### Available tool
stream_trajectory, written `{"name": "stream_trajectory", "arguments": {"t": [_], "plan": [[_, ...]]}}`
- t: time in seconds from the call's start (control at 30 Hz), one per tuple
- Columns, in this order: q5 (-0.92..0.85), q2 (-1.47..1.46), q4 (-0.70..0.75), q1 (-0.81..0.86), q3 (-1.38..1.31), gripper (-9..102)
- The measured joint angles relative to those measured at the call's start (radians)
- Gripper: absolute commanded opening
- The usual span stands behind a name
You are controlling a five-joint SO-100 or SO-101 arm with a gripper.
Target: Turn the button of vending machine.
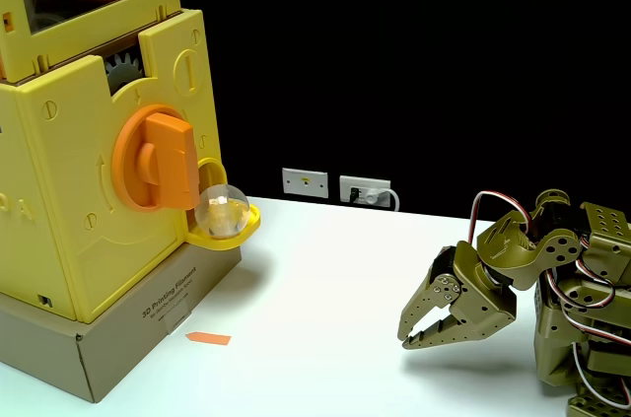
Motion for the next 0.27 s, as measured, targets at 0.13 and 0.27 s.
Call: {"name": "stream_trajectory", "arguments": {"t": [0.13,0.27], "plan": [[0.0,0.0,0.0,-0.006,0.0,-1],[0.0,0.0,0.0,-0.006,0.0,-1]]}}
